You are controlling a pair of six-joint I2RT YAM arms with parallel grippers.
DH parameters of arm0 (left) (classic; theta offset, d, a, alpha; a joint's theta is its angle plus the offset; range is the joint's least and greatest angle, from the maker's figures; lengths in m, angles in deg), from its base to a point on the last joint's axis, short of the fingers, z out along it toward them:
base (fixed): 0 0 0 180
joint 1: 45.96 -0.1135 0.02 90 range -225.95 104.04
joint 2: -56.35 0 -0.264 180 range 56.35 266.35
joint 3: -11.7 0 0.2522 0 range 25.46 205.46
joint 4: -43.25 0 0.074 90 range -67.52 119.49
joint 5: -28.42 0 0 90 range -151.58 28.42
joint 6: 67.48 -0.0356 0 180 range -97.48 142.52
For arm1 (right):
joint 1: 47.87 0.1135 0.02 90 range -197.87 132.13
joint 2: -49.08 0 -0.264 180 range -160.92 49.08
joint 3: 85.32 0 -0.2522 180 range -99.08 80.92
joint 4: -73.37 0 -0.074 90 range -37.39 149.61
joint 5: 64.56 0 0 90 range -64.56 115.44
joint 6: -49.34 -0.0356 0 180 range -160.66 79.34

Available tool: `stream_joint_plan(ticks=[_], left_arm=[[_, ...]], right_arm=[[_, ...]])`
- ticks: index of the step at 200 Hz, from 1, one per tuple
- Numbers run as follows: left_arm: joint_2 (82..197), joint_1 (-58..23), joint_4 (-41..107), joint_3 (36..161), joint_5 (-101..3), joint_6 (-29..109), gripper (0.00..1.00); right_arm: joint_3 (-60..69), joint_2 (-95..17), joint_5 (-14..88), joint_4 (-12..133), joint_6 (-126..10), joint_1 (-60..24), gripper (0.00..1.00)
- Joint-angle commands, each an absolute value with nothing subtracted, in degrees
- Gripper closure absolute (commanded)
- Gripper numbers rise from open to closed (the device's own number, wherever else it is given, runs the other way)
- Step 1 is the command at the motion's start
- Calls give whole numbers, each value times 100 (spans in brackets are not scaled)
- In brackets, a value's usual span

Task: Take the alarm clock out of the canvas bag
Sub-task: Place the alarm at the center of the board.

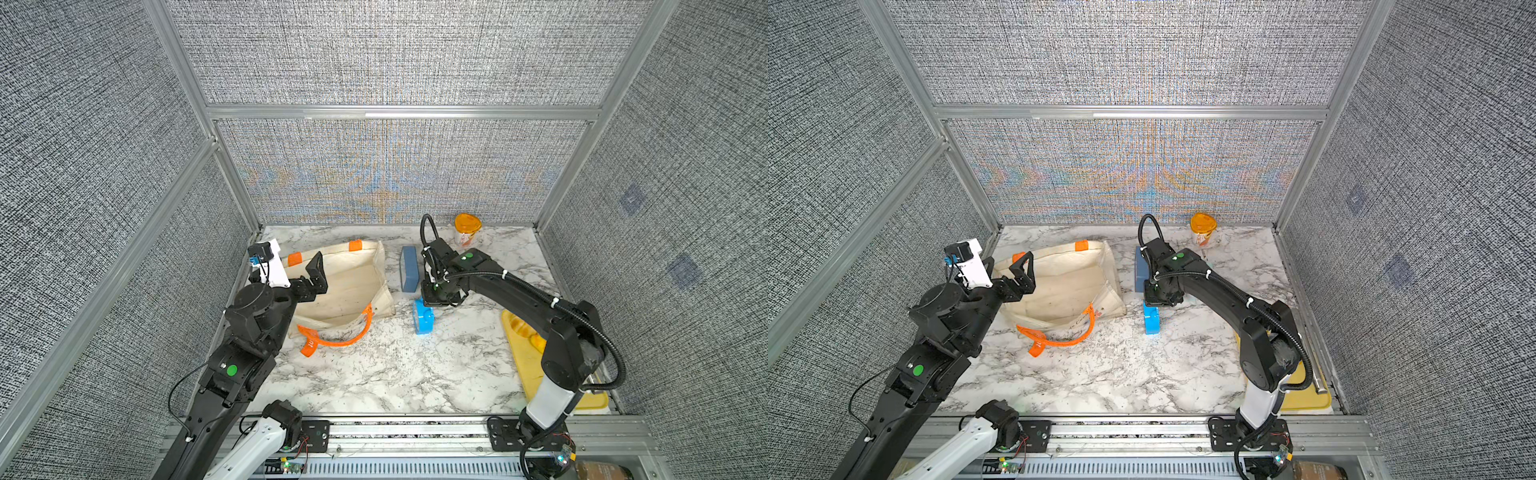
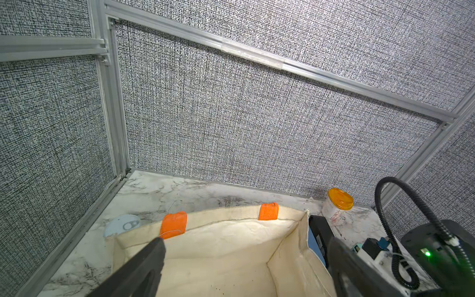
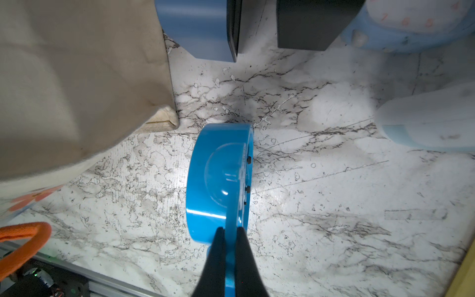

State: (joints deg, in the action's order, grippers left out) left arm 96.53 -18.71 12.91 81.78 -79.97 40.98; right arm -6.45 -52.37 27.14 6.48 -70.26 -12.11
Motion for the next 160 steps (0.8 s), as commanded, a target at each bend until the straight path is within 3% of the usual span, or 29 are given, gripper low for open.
stream_joint_plan(ticks=[1,29,59,111,160], left_arm=[[9678,-1866,1291,8200,-8076,4010,1],[9787,-1866,1235,8276,-8044,4020,1],[9922,-1871,1135,8379,-8088,4100,1],[10367,-1871,433,8879,-8008,4304,1],[11102,-1862,-1405,9525,-5530,3509,1]], right_arm=[[-684,-5310,2527,628,-7113,-1203,92],[-766,-5215,2455,571,-7107,-1203,63],[-919,-5127,2439,493,-7042,-1206,50],[-1539,-4880,2181,169,-6968,-1152,35],[-2094,-4315,2007,-183,-6763,-1107,35]])
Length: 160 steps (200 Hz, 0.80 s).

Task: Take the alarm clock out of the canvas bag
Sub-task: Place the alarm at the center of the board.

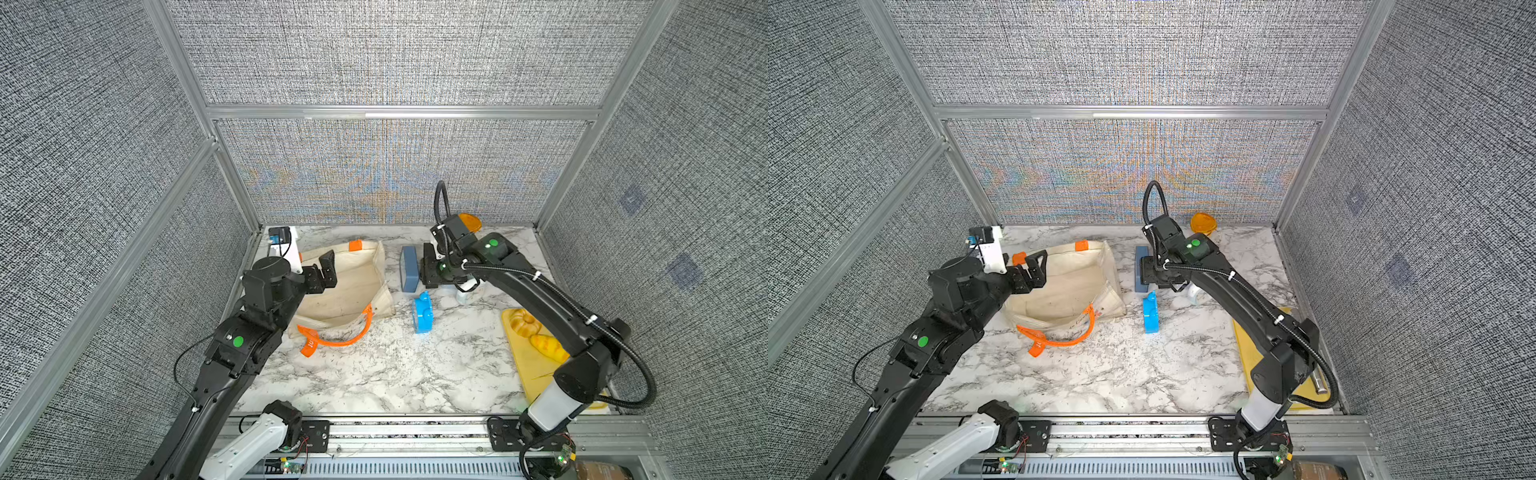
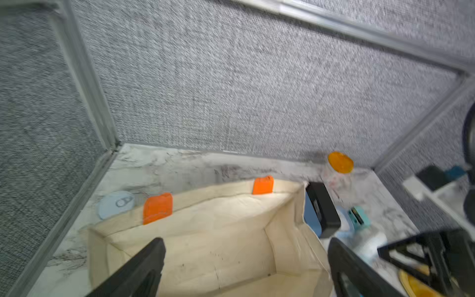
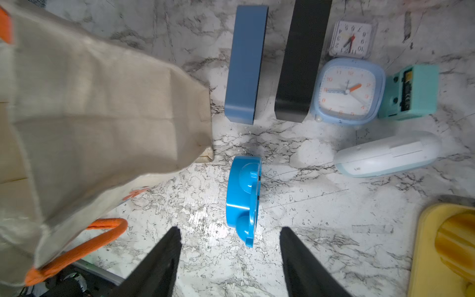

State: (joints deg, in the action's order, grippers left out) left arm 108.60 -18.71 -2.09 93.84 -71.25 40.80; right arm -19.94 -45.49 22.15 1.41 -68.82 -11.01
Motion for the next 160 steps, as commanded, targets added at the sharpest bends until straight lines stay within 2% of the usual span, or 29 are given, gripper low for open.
stream_joint_plan(ticks=[1,22,45,71,119,160], left_arm=[[11110,-1862,-1425,9525,-5462,3478,1],[11315,-1813,-2125,9674,-4829,3062,1],[11532,-1770,-2694,9864,-4667,2426,1],[11799,-1678,-3250,9965,-4747,1881,1],[11980,-1497,-3282,9878,-4705,1256,1],[12477,-1356,-3392,9541,-5220,401,1]], right_arm=[[-2090,-4300,2008,-183,-6759,-1110,35],[-2033,-3964,1947,-130,-6677,-1156,34],[-2050,-3712,1972,-158,-6638,-1318,33],[-2045,-3560,2043,-145,-6581,-1461,33],[-1894,-3342,2152,6,-6515,-1656,33],[-1810,-3176,2232,80,-6451,-1872,33]])
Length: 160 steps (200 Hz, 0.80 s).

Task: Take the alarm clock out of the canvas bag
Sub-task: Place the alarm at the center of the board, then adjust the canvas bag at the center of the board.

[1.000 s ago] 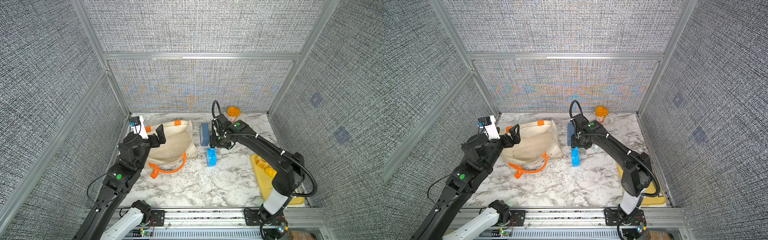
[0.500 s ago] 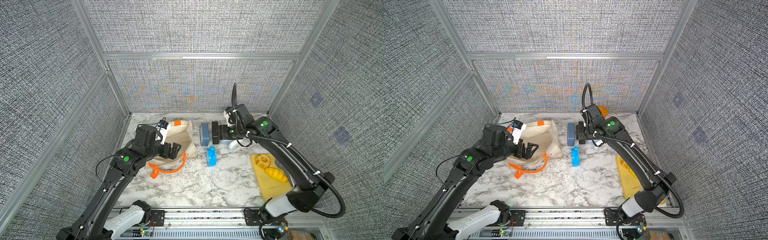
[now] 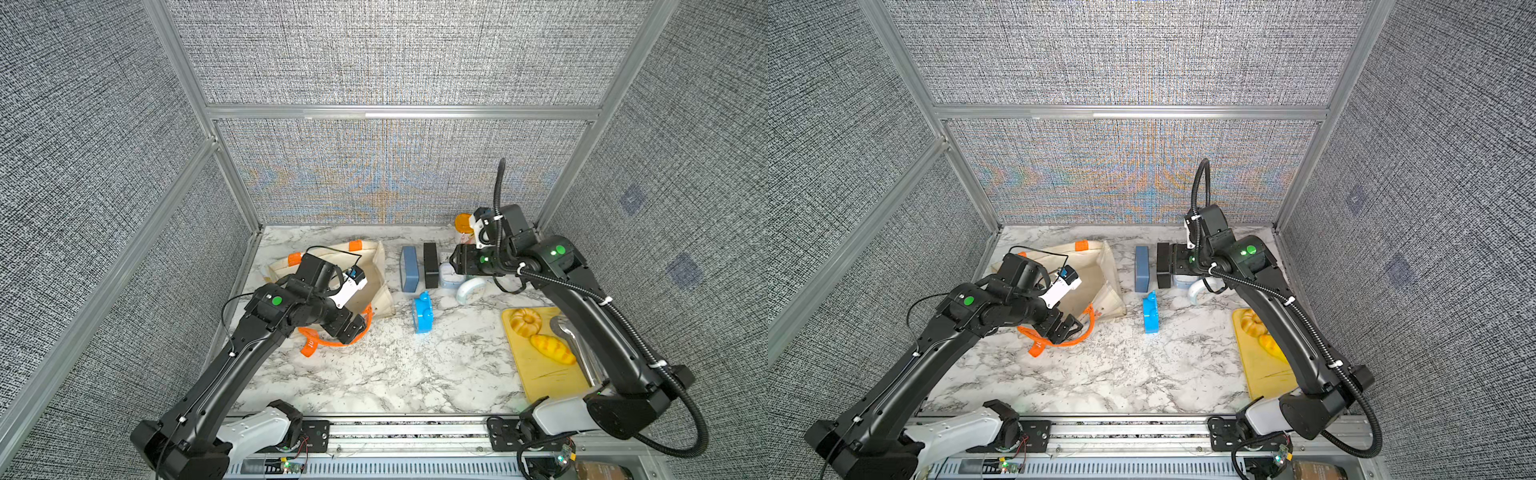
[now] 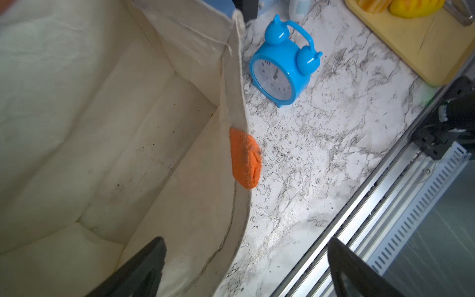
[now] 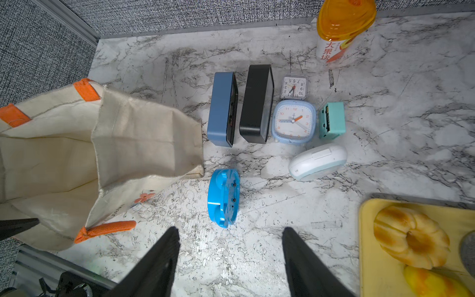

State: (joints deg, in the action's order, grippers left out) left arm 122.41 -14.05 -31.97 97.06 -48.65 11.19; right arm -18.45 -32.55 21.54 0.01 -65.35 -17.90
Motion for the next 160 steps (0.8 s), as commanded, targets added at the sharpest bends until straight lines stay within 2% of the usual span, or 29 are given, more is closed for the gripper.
stream_joint_plan(ticks=[1,15,35,39,49,59,75,97,135,160], left_arm=[[12488,-1350,-3399,9529,-5245,382,1],[12643,-1311,-3409,9355,-5552,212,3],[12651,-1308,-3122,9235,-5873,152,16],[12649,-1308,-3062,9223,-5924,193,21],[12628,-1308,-2874,9164,-6078,275,44],[12624,-1308,-2731,9072,-6271,367,62],[12687,-1308,-2625,8989,-6520,405,80],[12780,-1308,-2418,9122,-7175,997,100],[13449,-1386,-2821,10281,-8100,2393,100],[14161,-1474,-3244,11164,-7756,3416,100]], right_arm=[[-1807,-3168,2234,85,-6450,-1875,33],[-1758,-3118,2270,112,-6438,-1945,33],[-1657,-3031,2342,164,-6421,-2039,33],[-1640,-3017,2346,173,-6422,-2058,33],[-1603,-2997,2391,195,-6405,-2101,33],[-1585,-2981,2417,212,-6408,-2145,33],[-1574,-2959,2465,239,-6374,-2207,33],[-1552,-2911,2500,255,-6344,-2277,33],[-1312,-2713,2544,350,-6401,-2373,33],[-1099,-2523,2582,445,-6450,-2423,33]])
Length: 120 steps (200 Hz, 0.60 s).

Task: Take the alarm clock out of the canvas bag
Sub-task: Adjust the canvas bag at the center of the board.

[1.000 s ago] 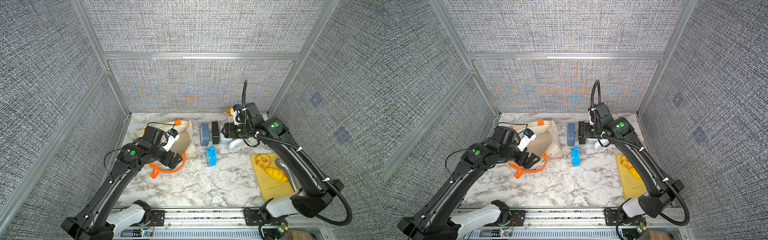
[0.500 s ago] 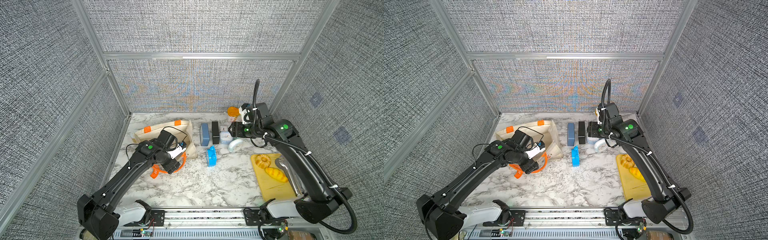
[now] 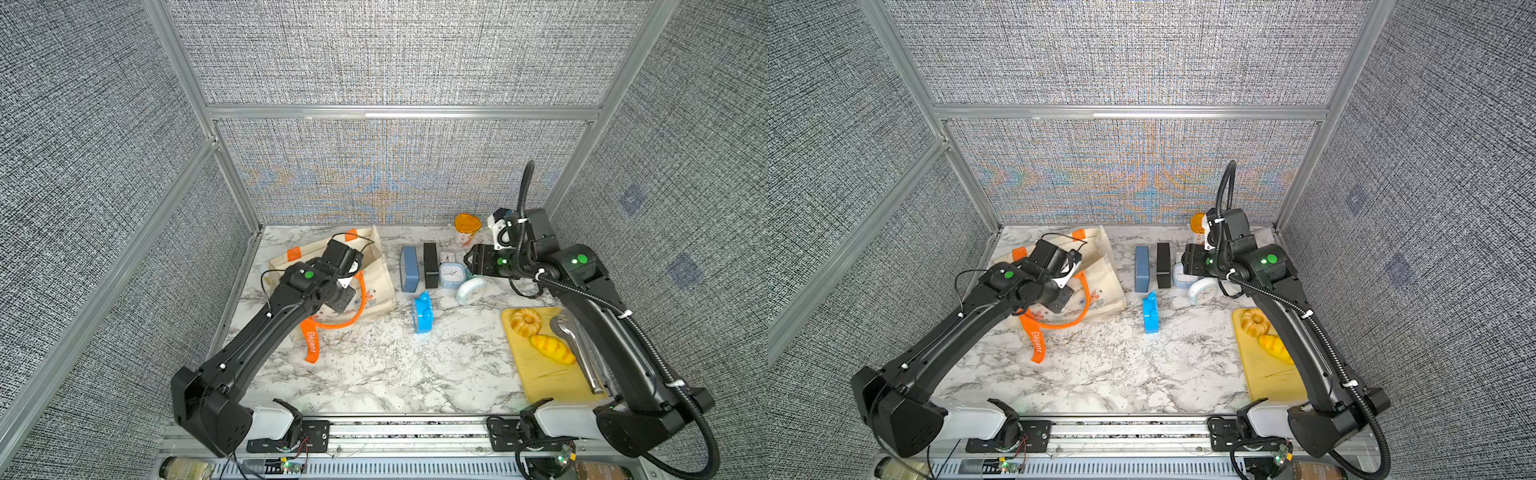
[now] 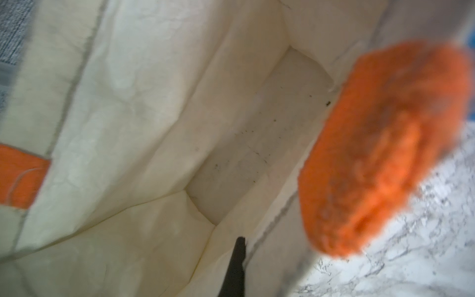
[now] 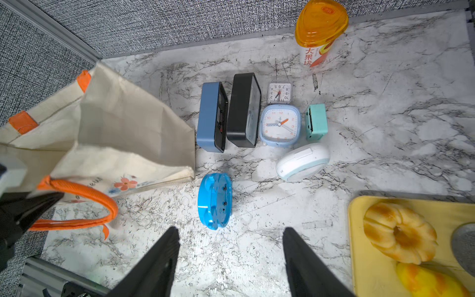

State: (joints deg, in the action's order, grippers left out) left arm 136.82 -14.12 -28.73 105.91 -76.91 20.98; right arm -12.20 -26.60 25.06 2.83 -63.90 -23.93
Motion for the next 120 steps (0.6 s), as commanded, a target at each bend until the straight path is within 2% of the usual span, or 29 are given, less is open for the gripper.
stream_joint_plan(ticks=[1,54,120], left_arm=[[14192,-1475,-3259,11197,-7744,3458,100],[15948,-1519,-4210,13048,-7626,5653,100],[17212,-1683,-3367,14661,-6251,6830,100]], right_arm=[[-1092,-2517,2581,447,-6453,-2427,33],[-797,-2111,2637,537,-6473,-2576,33],[-416,-1800,2808,654,-6456,-2765,33]])
